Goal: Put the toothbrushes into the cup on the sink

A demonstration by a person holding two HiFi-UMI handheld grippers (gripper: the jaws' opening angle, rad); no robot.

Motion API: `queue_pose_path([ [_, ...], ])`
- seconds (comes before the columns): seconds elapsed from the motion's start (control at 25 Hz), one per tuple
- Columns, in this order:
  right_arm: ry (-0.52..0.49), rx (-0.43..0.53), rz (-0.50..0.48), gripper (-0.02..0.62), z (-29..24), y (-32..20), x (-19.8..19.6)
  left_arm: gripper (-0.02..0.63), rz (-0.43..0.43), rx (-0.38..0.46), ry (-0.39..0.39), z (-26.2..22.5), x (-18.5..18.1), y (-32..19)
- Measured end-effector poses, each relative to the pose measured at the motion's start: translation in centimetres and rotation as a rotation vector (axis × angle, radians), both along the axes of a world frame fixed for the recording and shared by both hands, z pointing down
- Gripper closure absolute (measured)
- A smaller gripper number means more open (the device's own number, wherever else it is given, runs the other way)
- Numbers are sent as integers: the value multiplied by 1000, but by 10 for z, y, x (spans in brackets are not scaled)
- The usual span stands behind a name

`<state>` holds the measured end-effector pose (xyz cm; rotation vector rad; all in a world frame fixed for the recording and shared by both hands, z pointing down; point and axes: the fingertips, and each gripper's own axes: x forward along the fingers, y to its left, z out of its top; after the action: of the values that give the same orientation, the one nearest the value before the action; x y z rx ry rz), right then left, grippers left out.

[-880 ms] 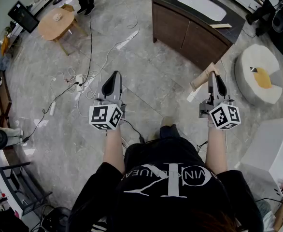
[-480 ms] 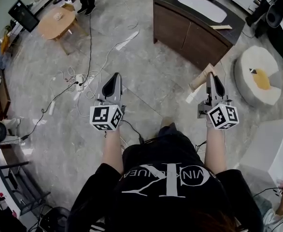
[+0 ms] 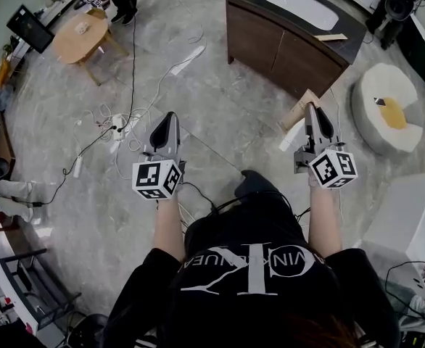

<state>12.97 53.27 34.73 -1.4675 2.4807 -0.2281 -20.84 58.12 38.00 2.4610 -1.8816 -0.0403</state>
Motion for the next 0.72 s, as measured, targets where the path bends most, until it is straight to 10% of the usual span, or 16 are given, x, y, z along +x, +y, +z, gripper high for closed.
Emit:
queue_pose_path([
  [0.72, 26, -50, 4, 543, 18, -189, 14, 594, -7, -28, 36, 11, 7, -190],
])
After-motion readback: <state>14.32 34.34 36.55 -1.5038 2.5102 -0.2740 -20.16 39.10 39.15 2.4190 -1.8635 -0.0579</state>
